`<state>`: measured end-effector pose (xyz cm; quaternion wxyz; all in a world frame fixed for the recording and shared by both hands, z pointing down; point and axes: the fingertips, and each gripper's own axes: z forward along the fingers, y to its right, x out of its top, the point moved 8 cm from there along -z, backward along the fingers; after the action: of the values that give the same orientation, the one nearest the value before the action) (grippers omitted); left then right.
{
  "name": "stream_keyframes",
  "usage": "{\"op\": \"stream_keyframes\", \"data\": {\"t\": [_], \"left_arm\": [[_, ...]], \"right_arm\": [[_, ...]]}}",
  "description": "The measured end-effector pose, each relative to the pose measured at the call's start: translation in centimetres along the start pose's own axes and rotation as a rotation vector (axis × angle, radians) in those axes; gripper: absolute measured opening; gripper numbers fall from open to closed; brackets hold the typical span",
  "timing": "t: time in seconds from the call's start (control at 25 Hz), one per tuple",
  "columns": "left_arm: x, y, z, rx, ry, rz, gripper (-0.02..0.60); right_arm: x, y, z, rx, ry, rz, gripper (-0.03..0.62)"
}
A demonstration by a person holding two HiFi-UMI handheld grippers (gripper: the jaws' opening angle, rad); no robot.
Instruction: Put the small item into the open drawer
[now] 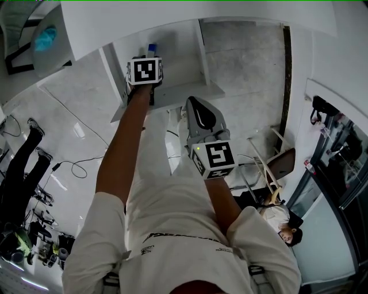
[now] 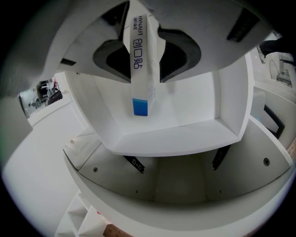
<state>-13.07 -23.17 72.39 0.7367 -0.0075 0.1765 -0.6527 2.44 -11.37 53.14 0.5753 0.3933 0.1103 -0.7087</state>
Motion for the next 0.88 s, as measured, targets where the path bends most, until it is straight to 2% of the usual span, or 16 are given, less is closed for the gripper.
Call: {"op": "stream_keyframes", "data": {"t": [0.4,0.88], "left_arm": [[0.7,0.6,-3.1,-0.027,0.055,-0.025,0.164],[0.2,2.6,-10.7,-0.022,0.148,-0.037,0.163]], "right_arm": [[1.2,-0.5,-1.3,0.013,0.03,-0.029,-0.005],[3.9,-1.8,-6.3,0.043,0.103,-0.092,-0.005]]}}
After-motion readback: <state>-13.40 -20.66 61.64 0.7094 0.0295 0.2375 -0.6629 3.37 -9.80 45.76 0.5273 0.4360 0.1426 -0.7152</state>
